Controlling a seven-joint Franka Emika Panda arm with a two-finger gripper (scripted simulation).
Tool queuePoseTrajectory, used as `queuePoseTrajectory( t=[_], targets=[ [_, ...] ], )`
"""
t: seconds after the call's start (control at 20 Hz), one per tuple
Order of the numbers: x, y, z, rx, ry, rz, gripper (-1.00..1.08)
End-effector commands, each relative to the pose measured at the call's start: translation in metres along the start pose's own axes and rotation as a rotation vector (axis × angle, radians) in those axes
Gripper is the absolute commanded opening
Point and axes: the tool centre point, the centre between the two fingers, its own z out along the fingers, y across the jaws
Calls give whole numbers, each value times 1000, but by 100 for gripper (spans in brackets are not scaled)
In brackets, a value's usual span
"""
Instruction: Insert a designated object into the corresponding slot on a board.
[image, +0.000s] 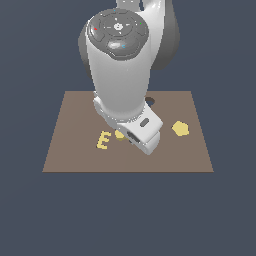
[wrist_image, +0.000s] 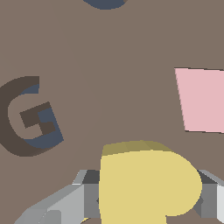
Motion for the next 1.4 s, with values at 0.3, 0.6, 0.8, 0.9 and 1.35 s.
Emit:
queuePoseTrajectory(
  t=[0.3,0.6,0.8,0.9,1.35],
  targets=[
    [80,5,-2,0,0,-421,-100],
    [121,-6,-2,0,1,-638,-100],
    [138,-15,-3,0,2,-736,-100],
    [144,-18,-3,0,2,-773,-100],
    [153,-25,-3,1,2,-830,-100]
  ],
)
